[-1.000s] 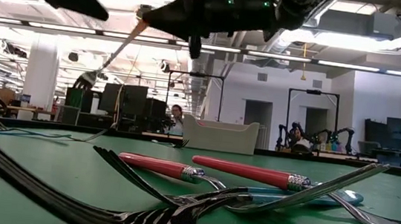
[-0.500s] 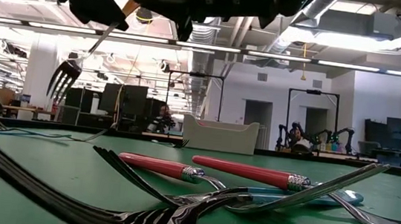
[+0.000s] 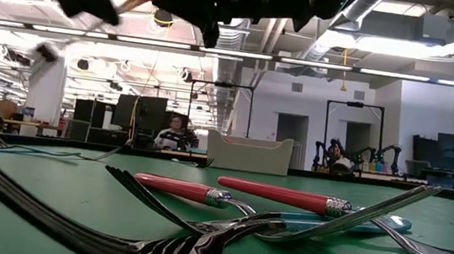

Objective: Sort silverware by color (type)
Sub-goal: Put the orange fork into the black bin, then put the blue fork into the transparent bin

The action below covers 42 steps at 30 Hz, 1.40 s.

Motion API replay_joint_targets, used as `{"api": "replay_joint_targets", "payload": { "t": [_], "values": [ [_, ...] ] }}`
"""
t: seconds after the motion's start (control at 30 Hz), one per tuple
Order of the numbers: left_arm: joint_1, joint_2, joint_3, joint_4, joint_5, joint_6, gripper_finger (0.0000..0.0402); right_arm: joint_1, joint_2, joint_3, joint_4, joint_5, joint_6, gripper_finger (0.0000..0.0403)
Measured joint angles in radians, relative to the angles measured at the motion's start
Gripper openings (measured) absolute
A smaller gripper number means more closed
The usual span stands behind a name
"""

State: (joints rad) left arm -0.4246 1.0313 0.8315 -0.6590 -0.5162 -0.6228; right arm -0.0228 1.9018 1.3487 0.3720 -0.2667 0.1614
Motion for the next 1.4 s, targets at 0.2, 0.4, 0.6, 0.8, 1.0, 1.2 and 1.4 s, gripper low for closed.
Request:
{"api": "replay_joint_targets", "payload": {
  "t": [0.2, 0.4, 0.6, 0.8, 1.0, 1.2, 1.4],
  "values": [
    [-0.166, -0.001, 0.141, -0.435, -0.055, -0.547, 0.0001, -0.027, 0.0, 0.0, -0.044, 0.037, 0.074, 0.0167],
    [-0.436, 0.032, 0.13, -0.563, -0.021, -0.996, 0.0, -0.033, 0.0, 0.0, -0.079, 0.089, 0.045, 0.0188],
    [-0.646, 0.132, 0.131, -0.578, -0.108, -1.228, 0.0, -0.04, 0.0, 0.0, -0.08, 0.093, 0.022, 0.0188],
    [-0.769, 0.246, 0.131, -0.637, -0.087, -1.424, 0.0001, -0.052, 0.0, 0.0, -0.113, 0.092, 0.03, 0.0188],
    [-0.788, 0.298, 0.13, -0.646, 0.02, -1.483, 0.0027, -0.043, 0.0, 0.0, -0.145, 0.093, 0.051, 0.0188],
    [-0.745, 0.264, 0.13, -0.694, 0.026, -1.485, 0.0094, -0.028, 0.0, 0.0, -0.244, 0.093, 0.05, 0.0188],
    [-0.645, 0.196, 0.13, -0.729, -0.067, -1.291, 0.0148, -0.027, 0.0, 0.0, -0.367, 0.109, 0.015, 0.0188]
  ]
}}
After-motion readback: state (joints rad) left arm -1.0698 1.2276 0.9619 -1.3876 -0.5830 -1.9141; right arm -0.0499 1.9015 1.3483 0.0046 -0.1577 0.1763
